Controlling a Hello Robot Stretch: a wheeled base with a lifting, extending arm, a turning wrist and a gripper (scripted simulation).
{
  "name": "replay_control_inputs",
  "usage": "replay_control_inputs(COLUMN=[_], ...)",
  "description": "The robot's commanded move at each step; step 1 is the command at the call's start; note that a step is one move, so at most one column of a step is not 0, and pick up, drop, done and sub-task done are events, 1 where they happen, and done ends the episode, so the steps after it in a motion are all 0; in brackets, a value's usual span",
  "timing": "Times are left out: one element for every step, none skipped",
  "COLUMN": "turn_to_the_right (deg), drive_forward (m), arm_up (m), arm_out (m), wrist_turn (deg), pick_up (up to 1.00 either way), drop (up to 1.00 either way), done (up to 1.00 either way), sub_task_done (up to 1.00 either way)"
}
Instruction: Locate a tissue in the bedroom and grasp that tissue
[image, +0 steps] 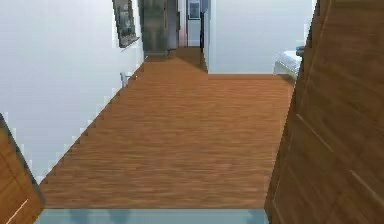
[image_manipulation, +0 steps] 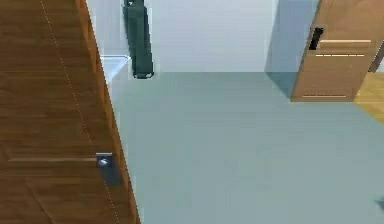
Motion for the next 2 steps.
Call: replay_control_inputs(turn_to_the_right=[0.0,0.0], drive_forward=[1.00,1.00], arm_up=[0.00,0.00], arm_out=[0.00,0.00], wrist_turn=[0.0,0.0], pick_up=[0.00,0.00], drop=[0.00,0.00], done=[0.00,0.00], sub_task_done=[0.00,0.00])
